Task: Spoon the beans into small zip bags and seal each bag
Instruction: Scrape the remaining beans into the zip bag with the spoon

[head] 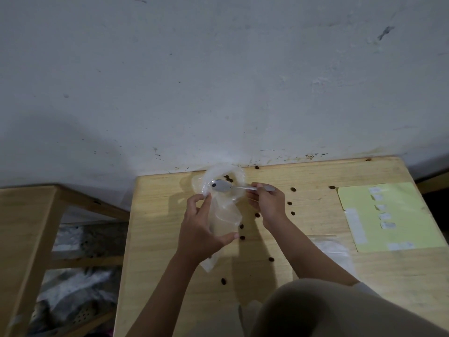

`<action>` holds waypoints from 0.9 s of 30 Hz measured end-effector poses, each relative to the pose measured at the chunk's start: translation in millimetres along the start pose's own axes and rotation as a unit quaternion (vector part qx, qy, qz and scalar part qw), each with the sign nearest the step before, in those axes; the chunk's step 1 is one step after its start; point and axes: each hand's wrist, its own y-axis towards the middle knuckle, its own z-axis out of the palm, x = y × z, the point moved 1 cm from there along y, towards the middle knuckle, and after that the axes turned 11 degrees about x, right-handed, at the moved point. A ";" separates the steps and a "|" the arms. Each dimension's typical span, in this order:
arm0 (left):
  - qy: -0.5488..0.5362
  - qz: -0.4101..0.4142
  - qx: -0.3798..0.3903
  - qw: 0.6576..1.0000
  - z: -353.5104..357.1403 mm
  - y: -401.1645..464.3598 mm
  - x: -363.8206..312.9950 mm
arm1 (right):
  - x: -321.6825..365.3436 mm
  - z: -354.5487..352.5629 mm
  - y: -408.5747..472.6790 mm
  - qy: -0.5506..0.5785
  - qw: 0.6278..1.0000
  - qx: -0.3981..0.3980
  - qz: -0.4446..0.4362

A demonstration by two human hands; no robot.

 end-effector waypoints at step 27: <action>-0.024 -0.024 -0.019 0.999 3.4 8.1 -2.9 | 31.6 -13.9 -38.1 -0.328 0.881 -0.016 -0.341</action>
